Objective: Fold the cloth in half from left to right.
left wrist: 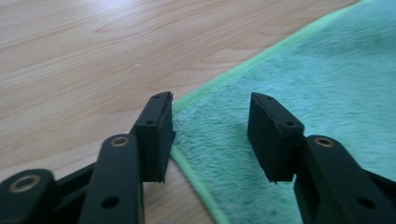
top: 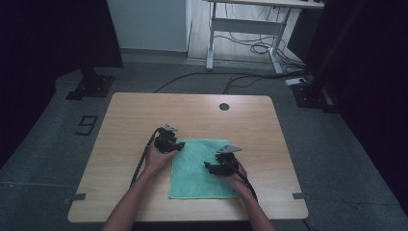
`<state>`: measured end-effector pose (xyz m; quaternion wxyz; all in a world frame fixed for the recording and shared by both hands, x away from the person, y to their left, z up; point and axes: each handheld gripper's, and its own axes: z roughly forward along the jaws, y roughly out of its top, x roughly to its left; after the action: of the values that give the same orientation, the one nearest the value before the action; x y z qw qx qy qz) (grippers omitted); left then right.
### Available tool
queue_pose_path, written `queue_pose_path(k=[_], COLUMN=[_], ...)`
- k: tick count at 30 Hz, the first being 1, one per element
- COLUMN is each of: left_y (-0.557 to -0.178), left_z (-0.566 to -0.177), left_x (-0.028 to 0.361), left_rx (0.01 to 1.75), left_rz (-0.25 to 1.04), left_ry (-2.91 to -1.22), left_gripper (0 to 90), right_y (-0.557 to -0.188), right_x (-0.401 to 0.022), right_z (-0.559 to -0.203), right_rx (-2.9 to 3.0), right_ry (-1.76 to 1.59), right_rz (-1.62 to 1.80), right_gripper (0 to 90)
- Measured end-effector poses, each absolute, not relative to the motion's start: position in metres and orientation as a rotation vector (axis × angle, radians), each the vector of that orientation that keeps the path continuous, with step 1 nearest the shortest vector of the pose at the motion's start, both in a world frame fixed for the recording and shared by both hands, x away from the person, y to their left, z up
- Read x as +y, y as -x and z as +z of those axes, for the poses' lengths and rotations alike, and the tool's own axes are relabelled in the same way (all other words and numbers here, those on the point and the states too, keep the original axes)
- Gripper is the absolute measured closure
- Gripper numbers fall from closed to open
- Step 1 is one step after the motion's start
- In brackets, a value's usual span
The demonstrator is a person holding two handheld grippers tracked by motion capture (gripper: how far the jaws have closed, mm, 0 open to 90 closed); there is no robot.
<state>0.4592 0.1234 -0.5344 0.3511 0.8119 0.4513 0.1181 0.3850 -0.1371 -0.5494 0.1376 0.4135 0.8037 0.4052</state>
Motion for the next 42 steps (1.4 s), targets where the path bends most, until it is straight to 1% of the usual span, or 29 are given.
queue_pose_path(k=[3,6,9,14,19,21,23,28,35,42], left_y=[-0.454,-0.447,-0.448,-0.449,-0.448,-0.448,-0.448,-0.448,-0.448,-0.448], left_z=[-0.529,-0.526,-0.532,-0.538,-0.539,-0.539,-0.540,-0.539,-0.540,-0.540], left_x=[0.120,0.113,0.111,0.115,0.116,0.117,0.118,0.117,0.118,0.117], left_rx=[1.141,1.100,1.114,1.130,1.128,1.125,1.129,1.131,1.135,1.135], left_rz=[0.309,0.305,0.291,0.276,0.288,0.288,0.277,0.282,0.278,0.278], left_ry=[-2.093,-2.121,-2.147,-2.128,-2.122,-2.118,-2.108,-2.109,-2.100,-2.099], left_gripper=[49.6,49.5,49.2,50.4,51.3,52.6,53.4,53.2,53.0,51.8], right_y=[-0.387,-0.402,-0.418,-0.446,-0.456,-0.458,-0.459,-0.458,-0.458,-0.455], right_x=[-0.137,-0.133,-0.128,-0.123,-0.123,-0.128,-0.136,-0.157,-0.166,-0.178], right_z=[-0.543,-0.530,-0.525,-0.534,-0.547,-0.547,-0.547,-0.548,-0.549,-0.546], right_rx=[2.314,2.293,2.296,2.319,2.342,2.306,2.281,2.243,2.227,2.198], right_ry=[-1.176,-1.149,-1.150,-1.189,-1.229,-1.276,-1.307,-1.339,-1.332,-1.346], right_rz=[1.211,1.227,1.216,1.172,1.126,1.135,1.126,1.091,1.099,1.084], right_gripper=[37.2,38.2,38.2,38.5,38.5,35.6,35.5,36.5,39.6,38.1])
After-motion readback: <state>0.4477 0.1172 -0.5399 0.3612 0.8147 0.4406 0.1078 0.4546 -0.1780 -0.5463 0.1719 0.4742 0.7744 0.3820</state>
